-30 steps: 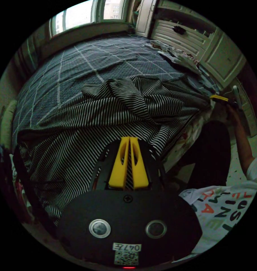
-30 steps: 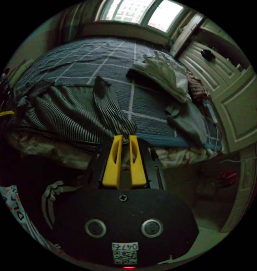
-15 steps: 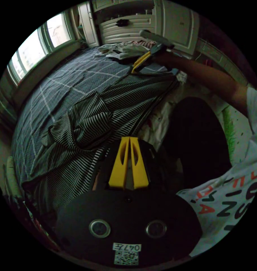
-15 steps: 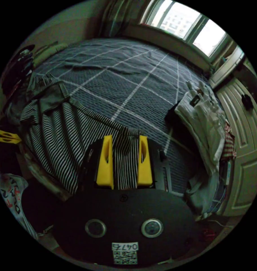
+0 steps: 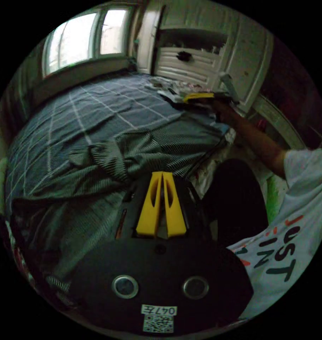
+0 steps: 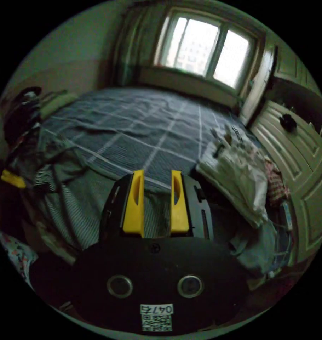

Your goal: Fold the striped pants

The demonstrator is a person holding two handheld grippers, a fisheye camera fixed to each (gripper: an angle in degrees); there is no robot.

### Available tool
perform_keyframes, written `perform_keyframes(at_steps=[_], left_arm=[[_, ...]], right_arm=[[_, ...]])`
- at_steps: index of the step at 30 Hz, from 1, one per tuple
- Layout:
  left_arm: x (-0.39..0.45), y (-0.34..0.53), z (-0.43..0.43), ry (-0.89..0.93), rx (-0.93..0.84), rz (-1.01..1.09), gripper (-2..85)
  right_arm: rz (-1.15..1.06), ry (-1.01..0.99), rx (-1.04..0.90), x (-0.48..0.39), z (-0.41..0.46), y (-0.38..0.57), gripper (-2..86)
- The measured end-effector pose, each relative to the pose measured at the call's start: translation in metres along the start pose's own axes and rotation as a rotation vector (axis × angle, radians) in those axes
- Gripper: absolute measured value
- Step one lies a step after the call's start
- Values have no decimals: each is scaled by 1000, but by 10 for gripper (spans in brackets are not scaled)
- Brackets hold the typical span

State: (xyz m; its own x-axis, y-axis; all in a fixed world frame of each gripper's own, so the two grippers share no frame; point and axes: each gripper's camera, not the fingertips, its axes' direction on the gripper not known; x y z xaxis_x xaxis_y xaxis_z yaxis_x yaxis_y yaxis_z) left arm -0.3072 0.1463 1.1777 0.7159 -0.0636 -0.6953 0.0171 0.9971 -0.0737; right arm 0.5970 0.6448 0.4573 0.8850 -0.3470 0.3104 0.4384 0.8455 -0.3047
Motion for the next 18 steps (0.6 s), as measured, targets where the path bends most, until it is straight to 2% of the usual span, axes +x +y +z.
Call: perform_keyframes(at_steps=[2,5,7,9,11,14,16,18], left_arm=[[-41,-15,-25,-36,33,-145,-1],[-86,-57,-35,-16,53,-223,22],[-100,-91,-31,-7,57,-241,87],[-106,-124,-15,-63,4,-254,164],[-110,-162,24,-113,-168,-251,184],[-113,-189,80,-161,-368,-218,138],[-117,-196,95,-228,-395,-203,76],[-117,-205,86,-246,-347,-144,23]], right_arm=[[-121,-113,48,-44,-13,-17,74],[-270,-322,72,-122,-9,-49,75],[-336,-399,41,-165,10,-79,72],[-328,-374,-8,-180,30,-99,66],[-299,-389,-73,-182,49,-112,60],[-277,-371,-188,-178,78,-113,53],[-194,-442,-196,-166,96,-106,52],[-172,-438,-218,-163,108,-100,50]])
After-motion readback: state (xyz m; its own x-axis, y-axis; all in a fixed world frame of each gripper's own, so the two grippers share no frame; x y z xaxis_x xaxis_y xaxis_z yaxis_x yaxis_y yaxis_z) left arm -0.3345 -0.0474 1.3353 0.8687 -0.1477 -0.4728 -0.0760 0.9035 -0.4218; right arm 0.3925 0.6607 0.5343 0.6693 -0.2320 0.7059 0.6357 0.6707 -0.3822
